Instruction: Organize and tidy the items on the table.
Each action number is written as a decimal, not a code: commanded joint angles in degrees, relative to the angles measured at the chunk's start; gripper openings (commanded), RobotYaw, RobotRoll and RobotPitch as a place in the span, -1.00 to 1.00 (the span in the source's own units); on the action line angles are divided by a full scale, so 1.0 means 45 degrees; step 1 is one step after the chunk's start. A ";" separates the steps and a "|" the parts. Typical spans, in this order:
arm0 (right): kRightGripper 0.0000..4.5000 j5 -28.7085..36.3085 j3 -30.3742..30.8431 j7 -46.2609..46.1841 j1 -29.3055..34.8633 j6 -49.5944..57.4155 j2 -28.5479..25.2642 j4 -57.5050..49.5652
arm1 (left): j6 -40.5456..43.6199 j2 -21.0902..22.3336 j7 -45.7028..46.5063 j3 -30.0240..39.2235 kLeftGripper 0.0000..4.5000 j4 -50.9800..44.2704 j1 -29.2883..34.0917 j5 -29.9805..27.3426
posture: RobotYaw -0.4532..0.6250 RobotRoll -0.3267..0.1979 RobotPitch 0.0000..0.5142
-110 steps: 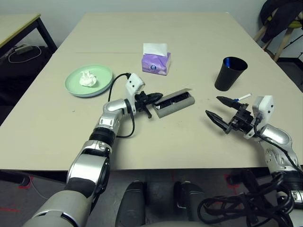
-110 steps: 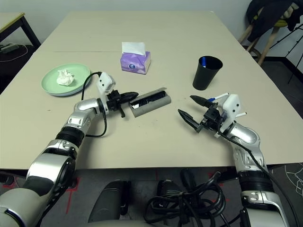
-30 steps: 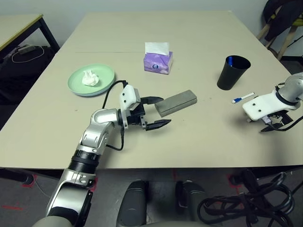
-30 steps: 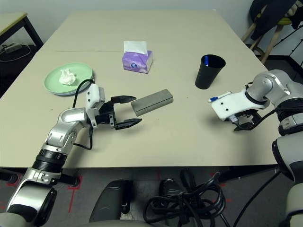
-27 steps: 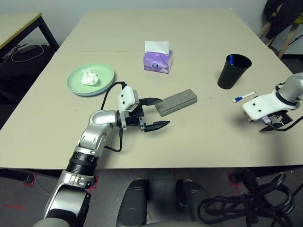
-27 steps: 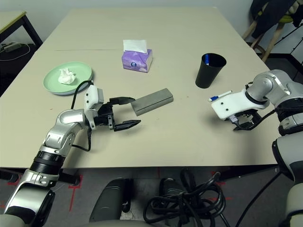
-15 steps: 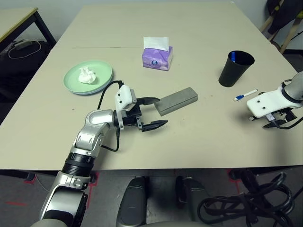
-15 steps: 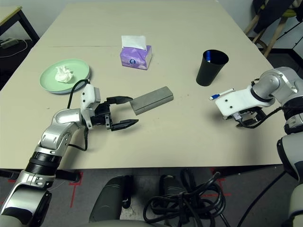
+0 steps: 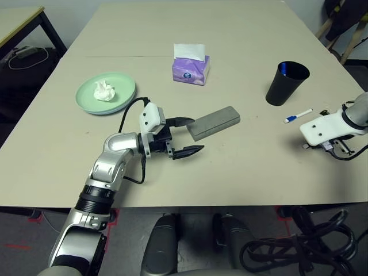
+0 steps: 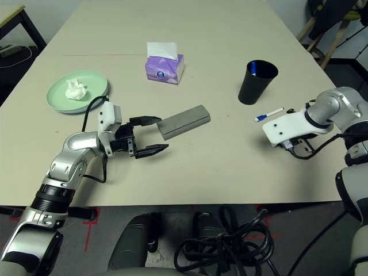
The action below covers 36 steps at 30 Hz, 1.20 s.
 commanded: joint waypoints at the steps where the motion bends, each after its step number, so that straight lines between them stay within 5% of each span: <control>1: -0.85 0.0083 0.0055 0.0122 0.0316 -0.0213 0.0200 0.0063 | -0.0111 -0.0018 0.0013 -0.0034 1.00 -0.0173 0.0019 -0.0071 | 0.08 0.25 -0.36; 6: -0.85 0.1122 -0.0551 0.1201 0.0077 0.0124 0.0297 0.0014 | -0.0234 -0.0047 0.0024 -0.0020 1.00 0.0083 -0.0140 -0.0027 | 0.07 0.25 -0.43; 10: -0.85 0.4618 -0.1362 0.3361 0.0369 0.2582 0.0537 -0.1321 | -0.0304 -0.0056 0.0003 0.0011 1.00 0.0224 -0.0221 -0.0067 | 0.06 0.25 -0.47; 14: -0.85 0.9925 -0.1111 0.3416 0.1642 0.7764 -0.0369 -0.6162 | -0.0343 -0.0067 -0.0043 0.0065 1.00 0.0313 -0.0306 -0.0157 | 0.04 0.25 -0.51; 16: -0.85 1.1379 -0.1833 0.3416 0.2137 0.9538 -0.0418 -0.7925 | -0.0411 -0.0086 -0.0067 0.0067 1.00 0.0422 -0.0388 -0.0148 | 0.03 0.25 -0.53; 25: -0.85 1.3965 -0.5817 0.0107 0.4009 1.3208 0.1935 -1.1541 | -0.0595 -0.0291 0.0036 0.0198 1.00 0.0904 -0.0673 -0.0135 | -0.02 0.25 -0.57; 36: -0.85 1.3885 -0.8823 -0.6459 0.5087 1.1667 0.6387 -1.2468 | -0.0629 -0.0421 0.0130 0.0278 1.00 0.1086 -0.0695 -0.0093 | -0.04 0.25 -0.60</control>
